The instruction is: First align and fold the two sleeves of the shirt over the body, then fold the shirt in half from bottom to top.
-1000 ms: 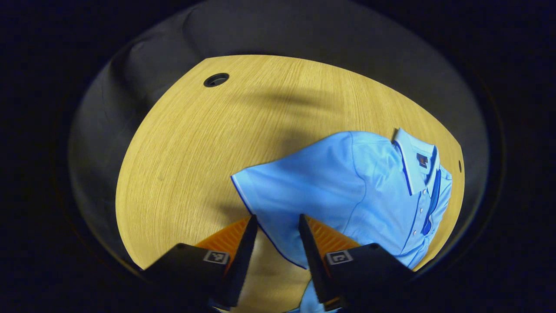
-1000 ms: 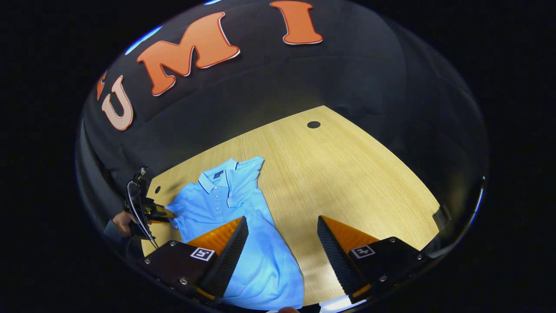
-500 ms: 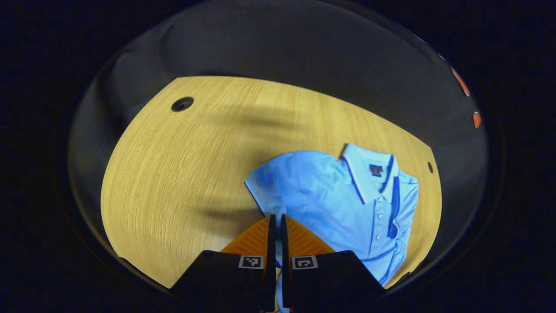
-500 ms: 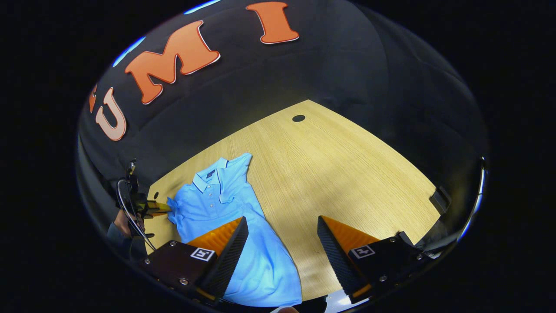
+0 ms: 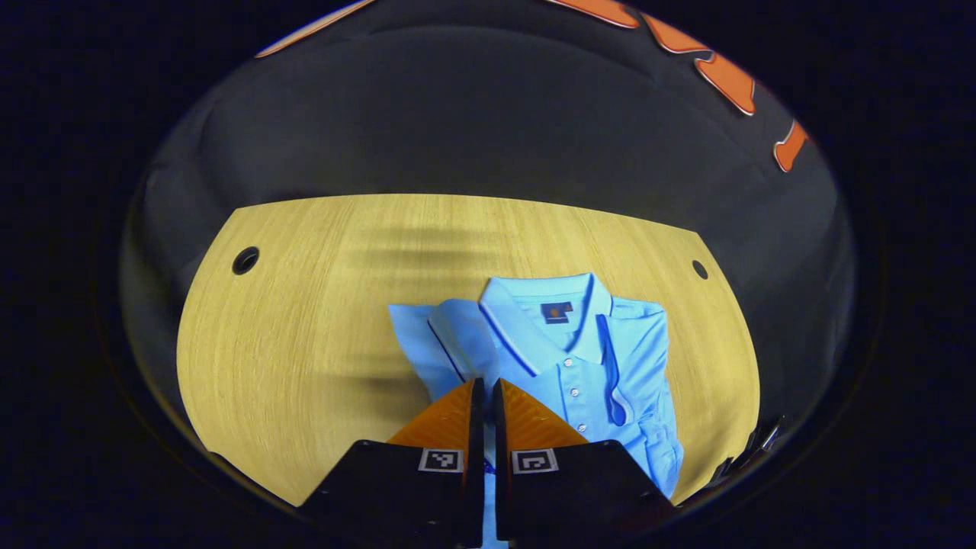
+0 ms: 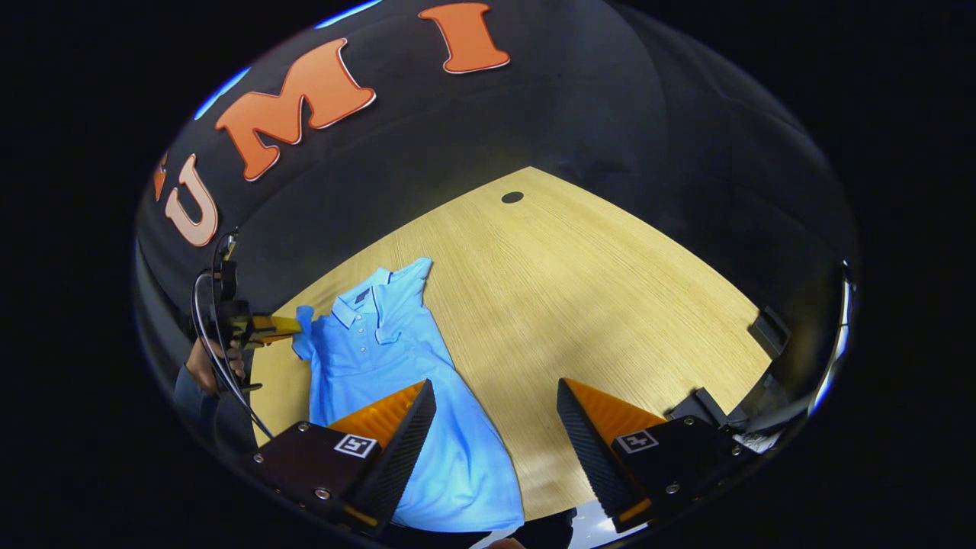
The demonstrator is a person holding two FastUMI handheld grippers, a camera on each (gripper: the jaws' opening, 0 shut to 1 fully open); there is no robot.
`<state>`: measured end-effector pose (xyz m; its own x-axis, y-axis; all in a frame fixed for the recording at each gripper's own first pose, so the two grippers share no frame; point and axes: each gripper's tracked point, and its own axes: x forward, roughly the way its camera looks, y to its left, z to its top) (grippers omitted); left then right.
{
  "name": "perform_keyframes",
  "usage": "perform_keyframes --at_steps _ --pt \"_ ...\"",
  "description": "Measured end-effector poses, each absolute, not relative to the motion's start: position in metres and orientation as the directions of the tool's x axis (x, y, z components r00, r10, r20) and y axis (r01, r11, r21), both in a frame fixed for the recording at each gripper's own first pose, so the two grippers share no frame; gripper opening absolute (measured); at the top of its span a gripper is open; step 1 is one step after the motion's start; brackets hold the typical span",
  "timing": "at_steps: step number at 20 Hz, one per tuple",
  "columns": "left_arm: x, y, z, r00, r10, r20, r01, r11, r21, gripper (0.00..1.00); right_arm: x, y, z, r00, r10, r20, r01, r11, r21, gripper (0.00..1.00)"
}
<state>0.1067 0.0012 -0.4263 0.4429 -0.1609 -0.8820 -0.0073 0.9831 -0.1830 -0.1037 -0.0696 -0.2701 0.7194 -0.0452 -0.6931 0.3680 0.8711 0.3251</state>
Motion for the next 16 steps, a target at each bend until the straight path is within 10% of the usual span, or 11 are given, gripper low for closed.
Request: perform_keyframes --at_steps 10,12,15,16 --pt "0.109 -0.066 -0.461 0.328 -0.245 -0.912 0.115 0.969 -0.219 0.12 -0.153 -0.077 -0.278 0.696 -0.100 -0.711 0.447 0.835 0.321 0.98" --pt "0.103 -0.075 -0.459 0.318 -0.289 -0.903 0.137 0.956 -0.258 0.20 -0.158 -0.071 -0.280 0.693 -0.090 -0.716 0.441 0.839 0.320 0.98" --pt "0.080 -0.072 -0.454 0.316 -0.294 -0.902 0.138 0.955 -0.263 0.67 -0.160 -0.061 -0.281 0.693 -0.053 -0.719 0.400 0.857 0.323 0.98" --pt "0.068 -0.065 -0.447 0.321 -0.285 -0.903 0.140 0.958 -0.252 0.63 -0.160 -0.057 -0.282 0.692 -0.030 -0.722 0.380 0.865 0.328 0.98"
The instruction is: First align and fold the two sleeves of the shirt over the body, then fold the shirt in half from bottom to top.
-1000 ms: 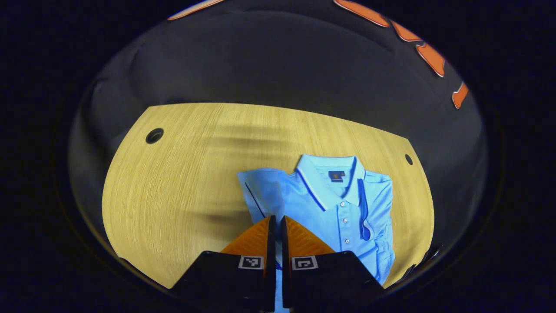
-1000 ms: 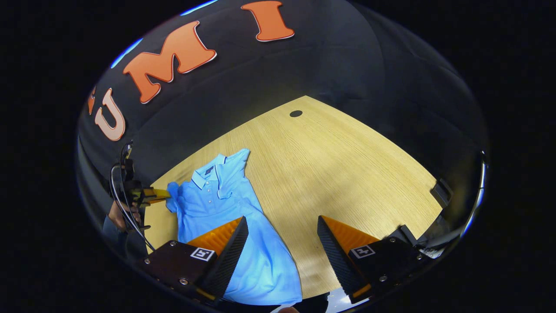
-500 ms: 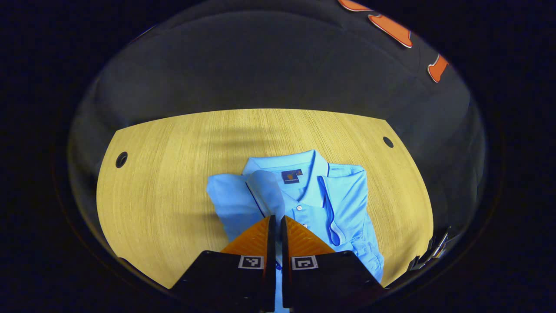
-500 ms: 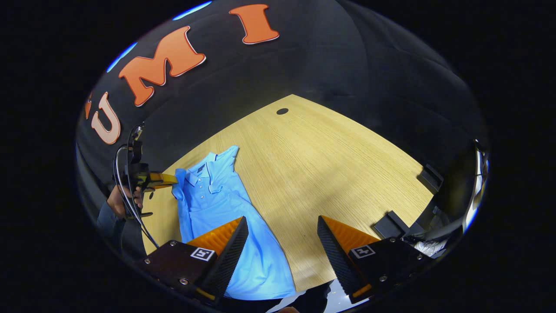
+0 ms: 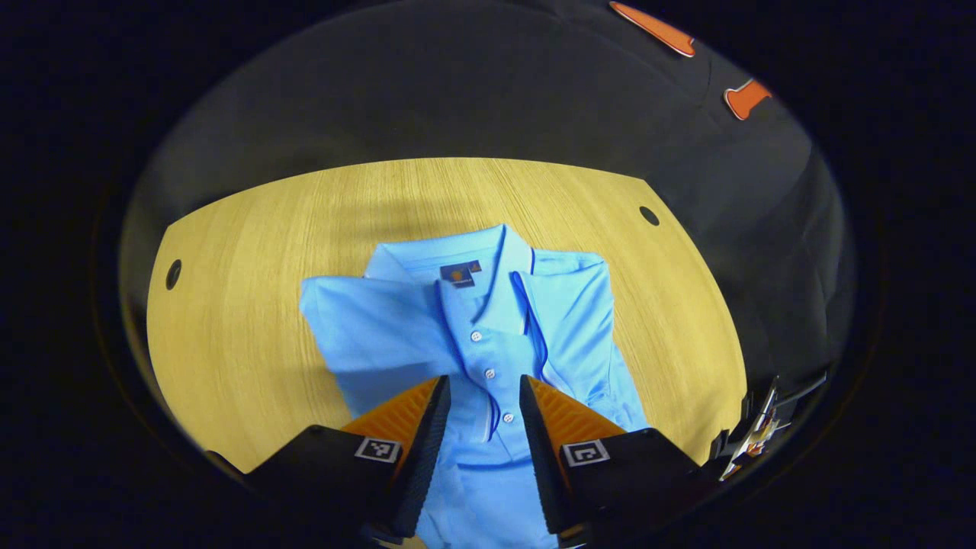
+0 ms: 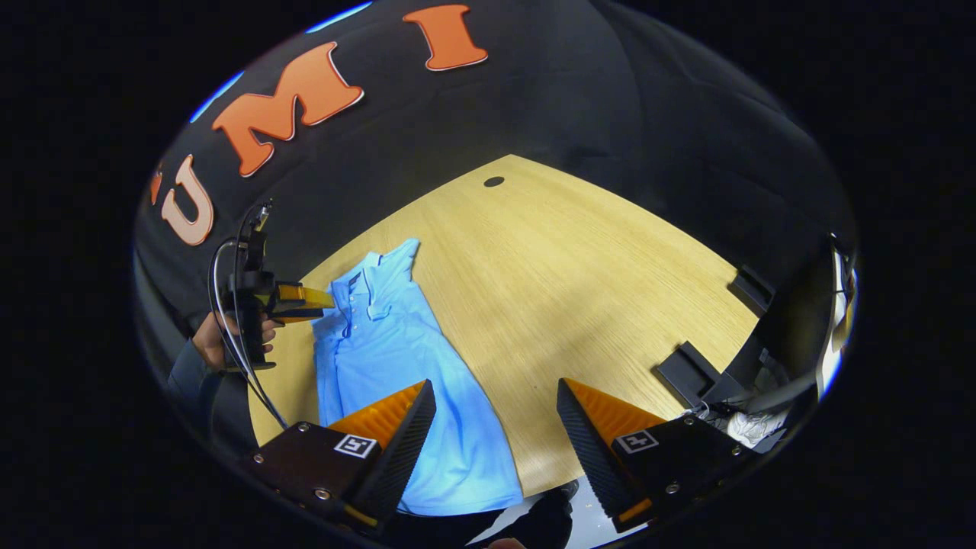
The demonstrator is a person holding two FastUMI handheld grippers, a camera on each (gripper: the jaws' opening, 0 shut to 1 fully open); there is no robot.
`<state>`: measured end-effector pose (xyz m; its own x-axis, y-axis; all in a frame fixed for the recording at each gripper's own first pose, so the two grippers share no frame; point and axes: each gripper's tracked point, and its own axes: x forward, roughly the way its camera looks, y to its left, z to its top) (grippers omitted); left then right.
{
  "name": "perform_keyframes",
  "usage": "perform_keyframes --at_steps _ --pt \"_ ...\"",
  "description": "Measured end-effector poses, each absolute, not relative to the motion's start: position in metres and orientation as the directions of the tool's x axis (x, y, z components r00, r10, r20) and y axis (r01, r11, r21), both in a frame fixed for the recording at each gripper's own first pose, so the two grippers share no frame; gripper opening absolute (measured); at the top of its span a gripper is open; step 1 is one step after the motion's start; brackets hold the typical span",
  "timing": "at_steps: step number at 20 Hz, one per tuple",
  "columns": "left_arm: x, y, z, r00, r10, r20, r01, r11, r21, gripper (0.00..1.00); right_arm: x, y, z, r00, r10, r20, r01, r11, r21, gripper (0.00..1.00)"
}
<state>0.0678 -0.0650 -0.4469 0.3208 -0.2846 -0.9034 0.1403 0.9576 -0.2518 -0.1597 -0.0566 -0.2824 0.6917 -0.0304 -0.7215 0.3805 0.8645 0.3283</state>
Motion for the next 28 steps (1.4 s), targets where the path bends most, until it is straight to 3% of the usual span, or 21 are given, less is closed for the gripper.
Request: perform_keyframes --at_steps 2,4,7,17,28 --pt "0.039 -0.054 -0.440 0.329 -0.280 -0.902 0.144 0.959 -0.245 0.73 -0.163 -0.048 -0.286 0.684 0.010 -0.729 0.331 0.887 0.323 0.98" --pt "0.009 -0.039 -0.429 0.340 -0.266 -0.902 0.135 0.963 -0.233 0.90 -0.167 -0.040 -0.287 0.681 0.042 -0.731 0.277 0.909 0.311 0.98" --pt "-0.051 -0.031 -0.417 0.331 -0.269 -0.904 0.052 0.962 -0.268 1.00 -0.179 -0.026 -0.297 0.656 0.105 -0.747 0.205 0.928 0.311 0.98" --pt "-0.195 0.004 -0.404 0.313 -0.198 -0.929 -0.068 0.971 -0.230 1.00 -0.223 0.005 -0.339 0.558 0.193 -0.807 0.038 0.965 0.258 0.98" --pt "-0.305 0.016 -0.436 0.234 -0.098 -0.967 0.039 0.995 -0.092 0.99 -0.248 0.011 -0.387 0.458 0.146 -0.877 -0.026 0.988 0.150 0.99"
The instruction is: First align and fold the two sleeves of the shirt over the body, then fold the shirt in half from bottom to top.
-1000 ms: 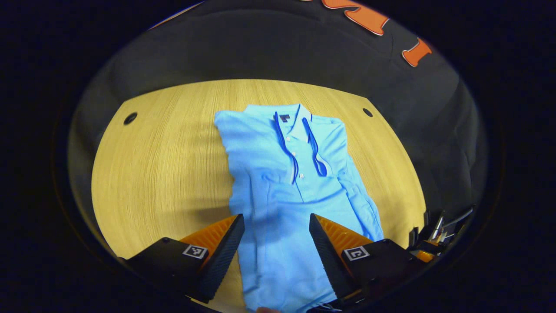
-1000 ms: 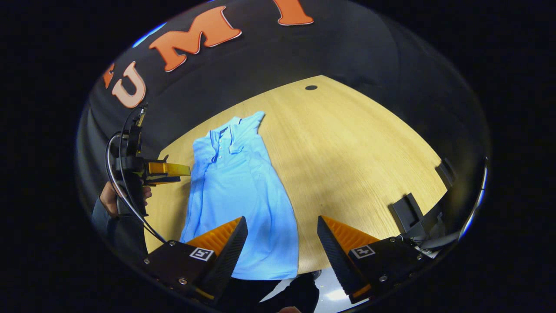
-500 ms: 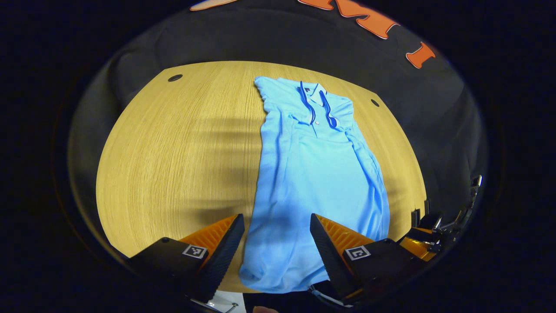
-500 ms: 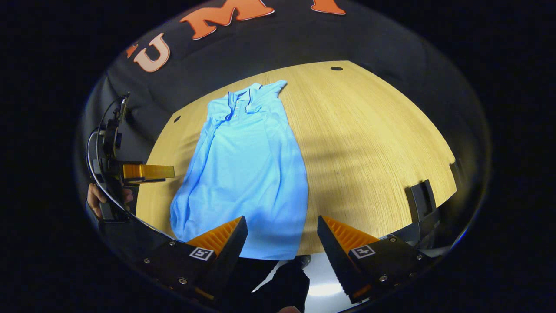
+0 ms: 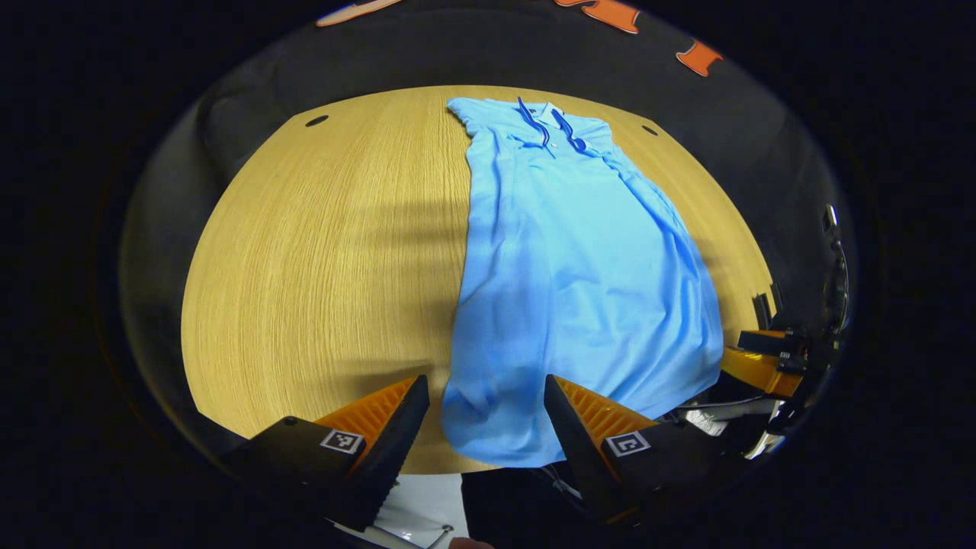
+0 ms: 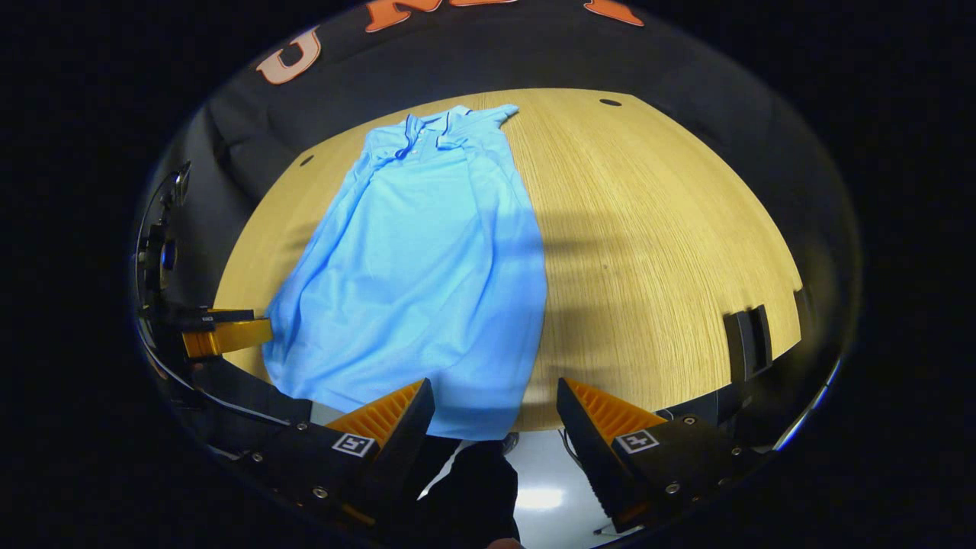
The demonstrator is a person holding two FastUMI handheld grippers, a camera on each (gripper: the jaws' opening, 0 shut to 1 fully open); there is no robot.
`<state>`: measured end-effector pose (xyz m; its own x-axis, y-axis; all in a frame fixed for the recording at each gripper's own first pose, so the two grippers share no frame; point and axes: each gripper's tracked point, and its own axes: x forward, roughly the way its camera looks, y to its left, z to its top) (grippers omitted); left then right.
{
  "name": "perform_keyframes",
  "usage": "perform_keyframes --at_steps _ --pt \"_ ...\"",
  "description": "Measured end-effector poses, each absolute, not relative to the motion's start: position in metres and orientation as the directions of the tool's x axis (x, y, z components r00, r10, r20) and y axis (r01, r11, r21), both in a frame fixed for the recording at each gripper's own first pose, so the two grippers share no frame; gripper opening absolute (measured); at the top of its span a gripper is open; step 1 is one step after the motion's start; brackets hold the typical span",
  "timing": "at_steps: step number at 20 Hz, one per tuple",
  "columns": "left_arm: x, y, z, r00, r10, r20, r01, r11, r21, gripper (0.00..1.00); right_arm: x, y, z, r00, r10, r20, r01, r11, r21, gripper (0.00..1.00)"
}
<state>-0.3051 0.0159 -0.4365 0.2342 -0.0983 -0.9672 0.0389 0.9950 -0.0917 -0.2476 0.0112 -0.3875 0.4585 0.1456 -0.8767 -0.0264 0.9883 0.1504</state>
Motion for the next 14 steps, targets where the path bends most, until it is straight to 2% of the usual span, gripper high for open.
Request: perform_keyframes --at_steps 6,7,8,11,12,13,14 --pt "-0.327 0.016 -0.454 0.204 -0.050 -0.978 0.086 0.996 -0.033 1.00 -0.249 0.014 -0.403 0.435 0.127 -0.891 -0.020 0.991 0.132 0.99" --pt "-0.326 0.016 -0.455 0.206 -0.047 -0.978 0.092 0.995 -0.029 0.96 -0.250 0.016 -0.403 0.432 0.126 -0.893 -0.026 0.991 0.128 0.98" --pt "-0.325 0.014 -0.455 0.203 -0.044 -0.978 0.094 0.995 -0.025 0.99 -0.248 0.016 -0.403 0.436 0.120 -0.892 -0.038 0.993 0.115 0.98" --pt "-0.323 0.009 -0.458 0.203 -0.044 -0.978 0.082 0.996 -0.027 0.99 -0.248 0.009 -0.407 0.432 0.042 -0.901 -0.034 0.999 0.030 0.96" --pt "-0.322 0.005 -0.456 0.201 -0.046 -0.978 0.086 0.996 -0.029 0.95 -0.247 0.007 -0.407 0.427 0.022 -0.904 -0.037 0.999 0.007 0.88" --pt "-0.321 0.002 -0.457 0.195 -0.048 -0.980 0.094 0.995 -0.030 0.85 -0.241 0.009 -0.408 0.431 0.021 -0.902 -0.036 0.999 0.006 0.81" --pt "-0.320 -0.002 -0.457 0.183 -0.053 -0.982 0.110 0.993 -0.033 0.81 -0.239 0.008 -0.407 0.427 0.020 -0.904 -0.033 0.999 0.006 0.71"
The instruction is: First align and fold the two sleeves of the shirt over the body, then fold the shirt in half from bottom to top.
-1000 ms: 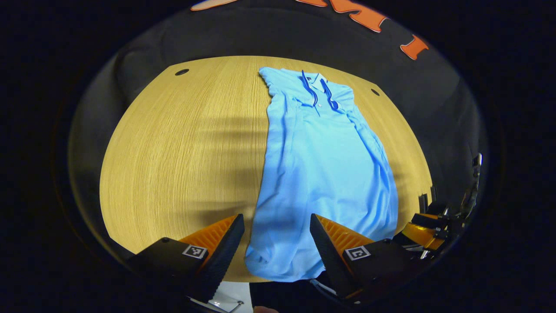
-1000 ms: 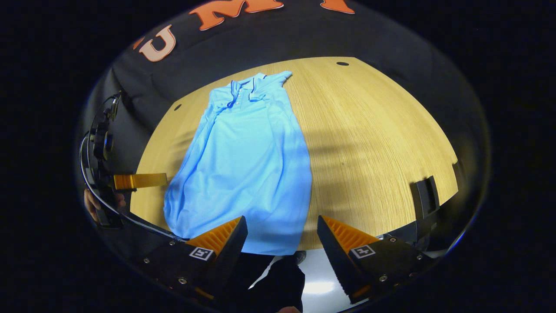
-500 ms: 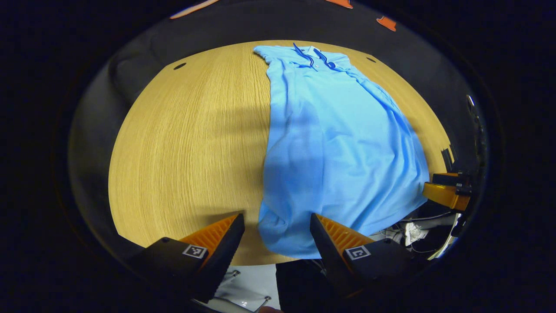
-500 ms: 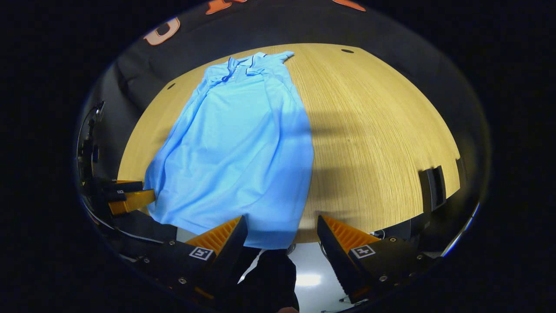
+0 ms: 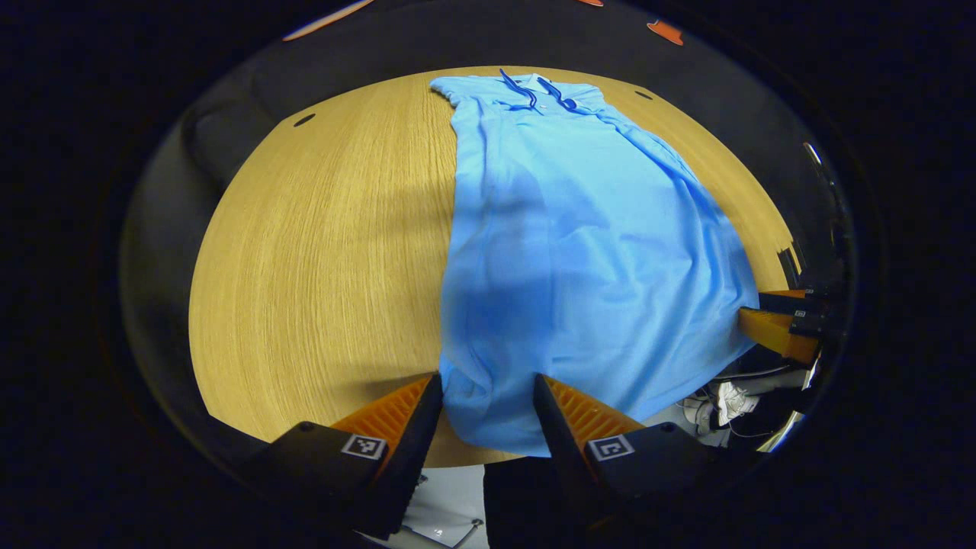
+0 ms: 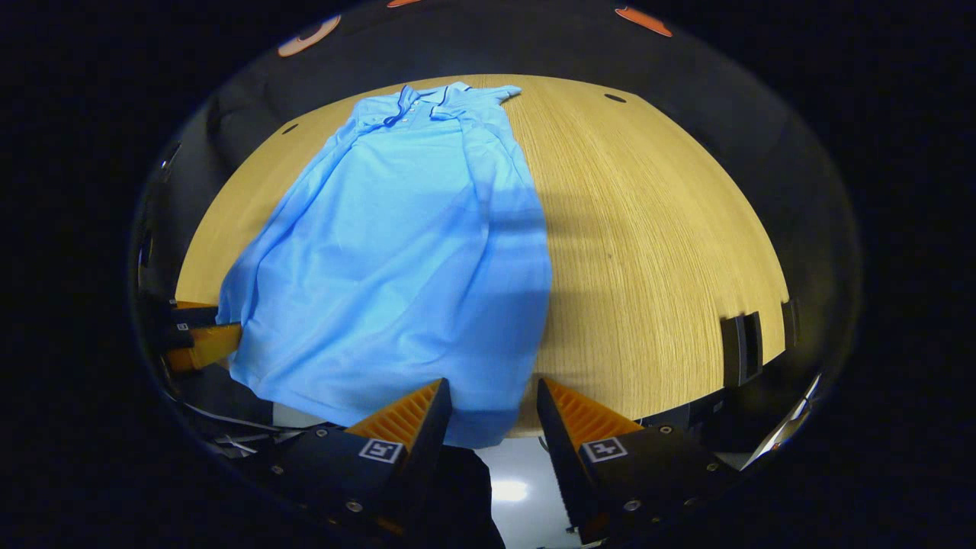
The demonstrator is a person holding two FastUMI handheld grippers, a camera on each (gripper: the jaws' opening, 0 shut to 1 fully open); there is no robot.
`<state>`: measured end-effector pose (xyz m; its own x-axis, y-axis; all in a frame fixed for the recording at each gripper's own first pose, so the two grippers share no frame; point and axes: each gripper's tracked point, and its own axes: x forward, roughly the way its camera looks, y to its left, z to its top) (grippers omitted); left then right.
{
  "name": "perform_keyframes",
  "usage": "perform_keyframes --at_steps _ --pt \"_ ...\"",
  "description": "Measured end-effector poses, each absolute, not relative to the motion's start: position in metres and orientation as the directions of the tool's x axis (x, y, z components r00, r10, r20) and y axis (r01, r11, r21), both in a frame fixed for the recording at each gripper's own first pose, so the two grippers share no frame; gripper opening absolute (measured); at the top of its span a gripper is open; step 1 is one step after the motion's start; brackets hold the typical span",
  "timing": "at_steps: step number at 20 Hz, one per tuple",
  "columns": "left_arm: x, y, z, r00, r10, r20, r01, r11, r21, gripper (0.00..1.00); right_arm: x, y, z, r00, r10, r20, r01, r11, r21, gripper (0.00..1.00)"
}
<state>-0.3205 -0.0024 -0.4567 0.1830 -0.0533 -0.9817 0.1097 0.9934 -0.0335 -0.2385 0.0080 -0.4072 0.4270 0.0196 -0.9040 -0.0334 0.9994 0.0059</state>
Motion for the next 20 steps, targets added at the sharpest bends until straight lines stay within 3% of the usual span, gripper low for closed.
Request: perform_keyframes --at_steps 1,2,3,4,5,6,7,10,20 --pt "-0.317 -0.006 -0.456 0.186 -0.058 -0.981 0.121 0.992 -0.035 0.77 -0.233 0.007 -0.408 0.427 0.019 -0.904 -0.030 1.000 0.007 0.66" --pt "-0.313 -0.007 -0.457 0.187 -0.061 -0.980 0.122 0.992 -0.038 0.67 -0.228 0.004 -0.408 0.430 0.015 -0.903 -0.014 1.000 0.009 0.48" --pt "-0.308 -0.008 -0.459 0.190 -0.061 -0.980 0.117 0.992 -0.039 0.59 -0.224 0.001 -0.408 0.431 0.008 -0.902 0.007 1.000 0.012 0.50" --pt "-0.303 -0.009 -0.460 0.198 -0.064 -0.978 0.106 0.993 -0.044 0.49 -0.220 -0.003 -0.407 0.437 0.001 -0.899 0.035 0.999 0.018 0.31" --pt "-0.299 -0.009 -0.460 0.201 -0.065 -0.978 0.090 0.995 -0.048 0.32 -0.216 -0.003 -0.407 0.437 0.006 -0.900 0.061 0.998 0.036 0.23" --pt "-0.298 -0.011 -0.460 0.189 -0.072 -0.979 0.080 0.995 -0.058 0.21 -0.214 -0.001 -0.407 0.429 0.025 -0.903 0.071 0.996 0.062 0.13" --pt "-0.293 -0.014 -0.459 0.186 -0.087 -0.979 0.084 0.994 -0.072 0.11 -0.211 0.003 -0.407 0.421 0.060 -0.905 0.077 0.992 0.101 0.12" --pt "-0.269 -0.010 -0.449 0.237 -0.097 -0.967 0.099 0.992 -0.075 0.08 -0.193 0.010 -0.386 0.452 0.140 -0.881 0.116 0.970 0.214 0.07" --pt "-0.149 -0.002 -0.391 0.404 -0.149 -0.902 0.095 0.988 -0.121 0.08 -0.098 0.013 -0.307 0.577 0.144 -0.804 0.025 0.981 0.194 0.07"
